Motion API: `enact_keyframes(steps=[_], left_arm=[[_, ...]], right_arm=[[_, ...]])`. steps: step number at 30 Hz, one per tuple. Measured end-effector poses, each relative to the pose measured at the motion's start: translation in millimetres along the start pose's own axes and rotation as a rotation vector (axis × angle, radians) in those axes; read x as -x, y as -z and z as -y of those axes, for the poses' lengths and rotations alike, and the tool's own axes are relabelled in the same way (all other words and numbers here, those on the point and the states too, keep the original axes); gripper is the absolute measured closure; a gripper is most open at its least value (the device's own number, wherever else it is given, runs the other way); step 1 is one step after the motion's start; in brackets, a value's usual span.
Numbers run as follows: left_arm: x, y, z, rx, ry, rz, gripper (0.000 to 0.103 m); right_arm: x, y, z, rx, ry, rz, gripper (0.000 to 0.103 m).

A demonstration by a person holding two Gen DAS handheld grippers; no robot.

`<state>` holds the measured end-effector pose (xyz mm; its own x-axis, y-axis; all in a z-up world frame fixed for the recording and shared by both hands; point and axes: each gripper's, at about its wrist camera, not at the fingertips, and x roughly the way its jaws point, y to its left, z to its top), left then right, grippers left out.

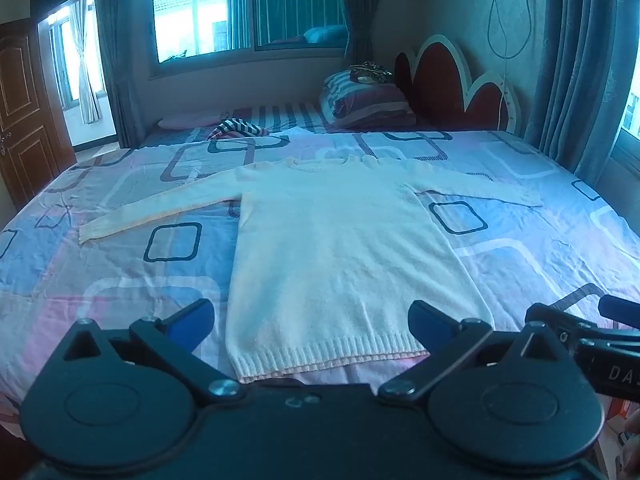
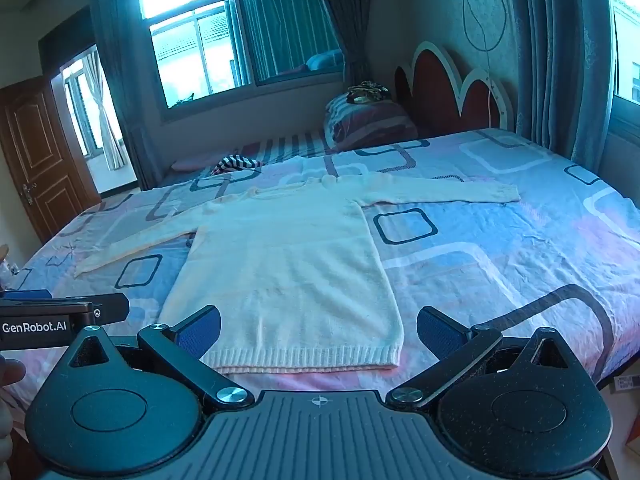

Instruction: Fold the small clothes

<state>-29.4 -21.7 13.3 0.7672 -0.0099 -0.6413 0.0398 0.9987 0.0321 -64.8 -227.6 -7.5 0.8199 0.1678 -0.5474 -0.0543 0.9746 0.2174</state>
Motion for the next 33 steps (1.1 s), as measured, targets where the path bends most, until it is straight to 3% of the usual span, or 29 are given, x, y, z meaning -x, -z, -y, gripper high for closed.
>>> enact_keyframes(steps=[33], left_arm=[[-10,-3,-5,0.010,-0.006,-0.001,0.001]], right_arm=[[-9,-3,-1,0.043,0.027,0.020,0.000]])
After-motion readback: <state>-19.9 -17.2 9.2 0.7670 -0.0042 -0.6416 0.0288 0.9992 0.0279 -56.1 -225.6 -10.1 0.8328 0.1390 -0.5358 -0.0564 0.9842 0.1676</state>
